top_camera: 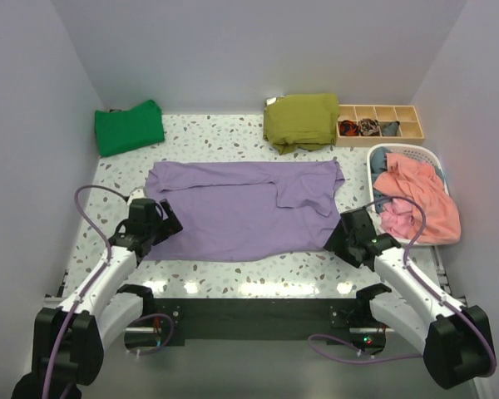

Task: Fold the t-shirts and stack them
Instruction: Grap the side of the flattened tshirt closest away from the robot with both arms

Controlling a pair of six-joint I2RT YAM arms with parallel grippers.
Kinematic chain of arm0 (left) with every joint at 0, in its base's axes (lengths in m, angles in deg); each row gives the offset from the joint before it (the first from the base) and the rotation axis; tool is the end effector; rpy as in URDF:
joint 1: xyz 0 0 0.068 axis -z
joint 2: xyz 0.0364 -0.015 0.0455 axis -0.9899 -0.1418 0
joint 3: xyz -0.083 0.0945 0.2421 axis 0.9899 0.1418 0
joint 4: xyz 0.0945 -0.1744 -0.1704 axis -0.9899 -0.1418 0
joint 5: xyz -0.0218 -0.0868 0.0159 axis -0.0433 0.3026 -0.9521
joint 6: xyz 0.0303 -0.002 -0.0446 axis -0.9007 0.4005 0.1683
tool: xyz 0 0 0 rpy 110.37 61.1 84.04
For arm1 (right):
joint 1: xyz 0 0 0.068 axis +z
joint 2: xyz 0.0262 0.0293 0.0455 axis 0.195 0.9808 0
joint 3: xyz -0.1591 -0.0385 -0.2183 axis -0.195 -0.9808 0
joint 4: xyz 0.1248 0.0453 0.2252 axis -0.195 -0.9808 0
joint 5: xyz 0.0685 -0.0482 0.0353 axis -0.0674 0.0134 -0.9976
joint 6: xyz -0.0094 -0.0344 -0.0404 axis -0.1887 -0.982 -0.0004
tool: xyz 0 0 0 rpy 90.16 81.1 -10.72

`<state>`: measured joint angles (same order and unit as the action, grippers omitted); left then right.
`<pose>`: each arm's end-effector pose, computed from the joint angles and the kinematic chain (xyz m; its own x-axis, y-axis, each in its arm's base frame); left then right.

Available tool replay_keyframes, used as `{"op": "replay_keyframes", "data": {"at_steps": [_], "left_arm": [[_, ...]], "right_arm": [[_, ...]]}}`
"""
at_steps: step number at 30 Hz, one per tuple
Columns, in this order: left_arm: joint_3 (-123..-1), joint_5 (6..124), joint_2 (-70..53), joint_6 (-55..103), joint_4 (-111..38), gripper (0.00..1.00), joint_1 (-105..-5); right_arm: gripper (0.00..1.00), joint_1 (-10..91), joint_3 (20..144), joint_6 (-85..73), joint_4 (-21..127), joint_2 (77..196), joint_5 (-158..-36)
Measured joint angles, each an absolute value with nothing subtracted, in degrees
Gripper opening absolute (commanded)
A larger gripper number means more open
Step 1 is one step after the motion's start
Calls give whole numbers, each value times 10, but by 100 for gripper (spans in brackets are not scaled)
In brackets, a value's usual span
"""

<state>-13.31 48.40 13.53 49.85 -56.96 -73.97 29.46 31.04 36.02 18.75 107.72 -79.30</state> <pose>0.1761 -0.0192 0.1751 -0.6083 -0.5240 -0.5961 -0.4150 0.8502 -0.3238 0.1482 0.0420 0.1667 -0.7222 0.5423 -0.4293 0.4814 0.8398 0.2510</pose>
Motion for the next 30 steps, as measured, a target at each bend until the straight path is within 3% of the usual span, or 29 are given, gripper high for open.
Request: {"op": "replay_keyframes", "data": {"at_steps": [8, 10, 14, 23, 30], "left_arm": [[-96, 480, 149, 542, -575, 96, -740], [-91, 476, 166, 554, -584, 96, -739], [-86, 469, 214, 573, -598, 95, -740], [-86, 464, 207, 582, -597, 93, -739], [-89, 468, 158, 577, -573, 92, -740]], "right_arm": [[66, 295, 294, 359, 274, 1100, -811], [62, 295, 293, 358, 287, 1107, -816], [0, 295, 292, 351, 315, 1124, -820], [0, 295, 304, 328, 322, 1132, -830], [0, 295, 392, 306, 340, 1208, -848]]}}
